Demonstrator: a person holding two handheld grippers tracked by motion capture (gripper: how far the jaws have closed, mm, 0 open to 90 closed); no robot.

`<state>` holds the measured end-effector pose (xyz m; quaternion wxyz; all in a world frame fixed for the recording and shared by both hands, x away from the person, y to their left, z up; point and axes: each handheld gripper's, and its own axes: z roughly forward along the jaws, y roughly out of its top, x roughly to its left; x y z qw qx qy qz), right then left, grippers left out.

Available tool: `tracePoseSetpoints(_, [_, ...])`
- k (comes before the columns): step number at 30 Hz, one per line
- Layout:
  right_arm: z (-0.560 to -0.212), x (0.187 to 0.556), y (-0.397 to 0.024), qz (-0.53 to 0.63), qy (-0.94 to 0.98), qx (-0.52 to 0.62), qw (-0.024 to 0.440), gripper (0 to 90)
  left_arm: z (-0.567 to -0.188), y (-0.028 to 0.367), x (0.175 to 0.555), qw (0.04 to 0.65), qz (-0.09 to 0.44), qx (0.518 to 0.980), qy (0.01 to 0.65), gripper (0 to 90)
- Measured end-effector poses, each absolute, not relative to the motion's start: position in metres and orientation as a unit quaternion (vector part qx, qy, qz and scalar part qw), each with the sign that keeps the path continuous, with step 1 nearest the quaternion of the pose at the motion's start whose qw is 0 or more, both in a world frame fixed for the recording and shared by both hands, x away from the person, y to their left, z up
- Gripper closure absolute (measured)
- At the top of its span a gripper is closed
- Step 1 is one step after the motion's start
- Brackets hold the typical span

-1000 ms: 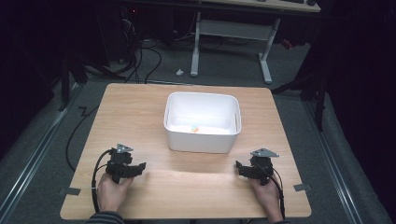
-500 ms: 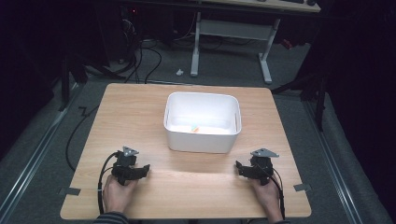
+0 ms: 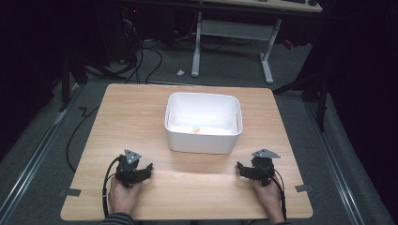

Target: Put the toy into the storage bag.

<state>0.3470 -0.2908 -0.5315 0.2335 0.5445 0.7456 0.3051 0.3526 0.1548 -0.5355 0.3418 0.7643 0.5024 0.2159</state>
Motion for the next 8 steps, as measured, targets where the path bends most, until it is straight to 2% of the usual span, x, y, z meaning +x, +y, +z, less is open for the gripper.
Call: tracePoseSetpoints(8, [-0.5315,0.3469,-0.2910,0.305,0.746,0.543,0.234,19.0,-0.5362,0.1546,0.3514,0.344,0.218,0.762,0.504,28.9])
